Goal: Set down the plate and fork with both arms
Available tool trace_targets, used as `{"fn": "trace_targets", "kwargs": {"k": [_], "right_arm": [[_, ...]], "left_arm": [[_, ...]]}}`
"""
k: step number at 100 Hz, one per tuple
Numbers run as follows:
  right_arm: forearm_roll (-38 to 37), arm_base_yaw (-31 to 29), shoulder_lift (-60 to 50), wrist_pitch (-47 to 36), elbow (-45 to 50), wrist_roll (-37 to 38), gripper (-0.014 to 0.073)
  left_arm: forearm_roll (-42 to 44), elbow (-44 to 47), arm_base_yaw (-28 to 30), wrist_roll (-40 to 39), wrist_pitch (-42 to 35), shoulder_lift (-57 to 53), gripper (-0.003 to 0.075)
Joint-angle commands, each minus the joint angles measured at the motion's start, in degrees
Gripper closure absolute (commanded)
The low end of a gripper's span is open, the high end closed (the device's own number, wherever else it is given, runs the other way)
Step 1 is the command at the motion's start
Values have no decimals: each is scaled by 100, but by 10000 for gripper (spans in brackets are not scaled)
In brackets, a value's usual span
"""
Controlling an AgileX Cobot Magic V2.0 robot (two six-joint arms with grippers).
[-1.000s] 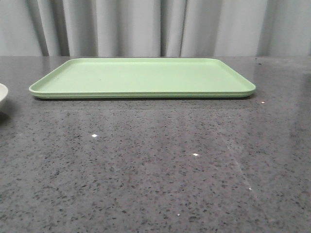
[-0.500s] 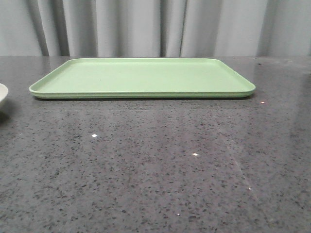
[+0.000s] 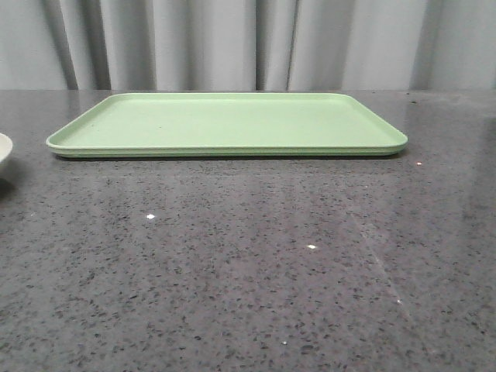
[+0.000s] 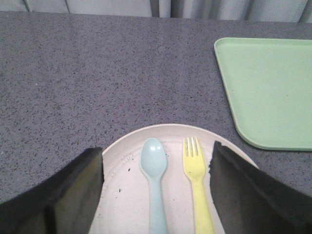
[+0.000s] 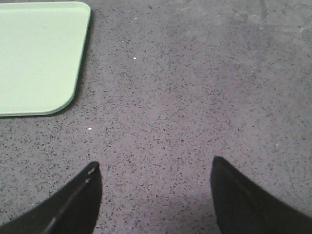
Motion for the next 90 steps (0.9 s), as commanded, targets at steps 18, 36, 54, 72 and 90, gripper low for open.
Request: {"fn": "trace_targets", "kwargs": {"k": [18, 36, 54, 72, 90], "right_arm": [[-28, -34, 69, -447, -215, -25, 105], [-28, -34, 69, -461, -215, -25, 105], [-28, -34, 69, -461, -215, -25, 105], [-28, -34, 69, -461, -215, -25, 105], [-28, -34, 69, -461, -215, -25, 105]], "left_arm": [[517, -276, 25, -17, -66, 30, 260], [1015, -280, 25, -532, 55, 196, 260], [1153, -427, 25, -657, 360, 648, 260], [1175, -977, 25, -657, 748, 1292, 260], [1204, -1585, 25, -605, 1223, 1931, 260]]}}
